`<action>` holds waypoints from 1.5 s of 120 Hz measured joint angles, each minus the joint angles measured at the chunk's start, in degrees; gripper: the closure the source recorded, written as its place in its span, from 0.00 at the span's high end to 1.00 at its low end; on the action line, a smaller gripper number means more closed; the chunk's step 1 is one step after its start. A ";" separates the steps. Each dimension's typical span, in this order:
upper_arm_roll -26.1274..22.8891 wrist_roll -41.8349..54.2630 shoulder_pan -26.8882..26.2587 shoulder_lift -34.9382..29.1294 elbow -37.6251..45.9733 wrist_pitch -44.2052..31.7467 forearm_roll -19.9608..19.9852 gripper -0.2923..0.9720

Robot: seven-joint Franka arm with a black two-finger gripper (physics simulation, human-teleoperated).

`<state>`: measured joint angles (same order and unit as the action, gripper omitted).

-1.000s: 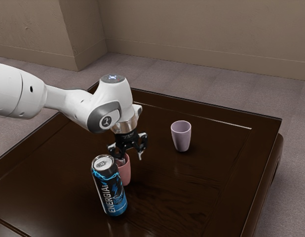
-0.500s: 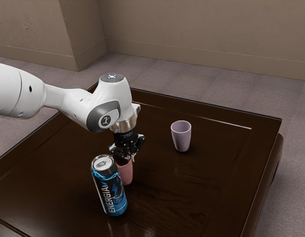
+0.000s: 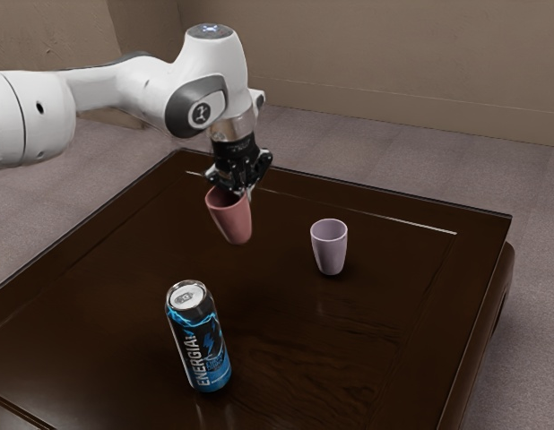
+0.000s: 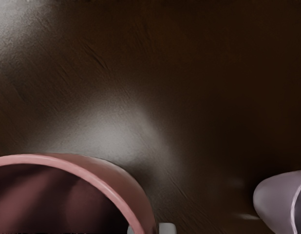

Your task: Place the left cup onto the right cup

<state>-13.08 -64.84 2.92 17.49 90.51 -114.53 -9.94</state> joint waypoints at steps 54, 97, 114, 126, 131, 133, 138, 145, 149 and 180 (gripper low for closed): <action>-8.24 6.54 -5.55 17.89 -31.14 18.24 -5.78 0.15; -11.05 10.88 -10.23 28.14 -44.00 15.65 -14.57 0.15; -10.79 12.70 -10.79 30.61 -47.43 13.52 -16.44 0.15; -10.69 13.82 -10.82 31.54 -47.72 12.33 -16.91 0.15; -10.72 14.24 -10.82 31.76 -47.76 11.95 -17.01 0.15; -10.73 14.40 -10.82 31.85 -47.77 11.79 -17.04 0.15; -10.71 14.77 -10.82 32.09 -47.77 11.44 -17.10 0.15; -10.62 15.25 -10.86 32.15 -47.77 11.22 -17.07 0.15; -10.60 15.48 -10.89 32.08 -47.77 11.37 -17.02 0.15; -10.87 16.34 -10.86 32.02 -47.79 15.00 -16.30 0.15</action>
<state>-23.95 -48.50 -7.94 49.51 42.72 -99.54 -26.25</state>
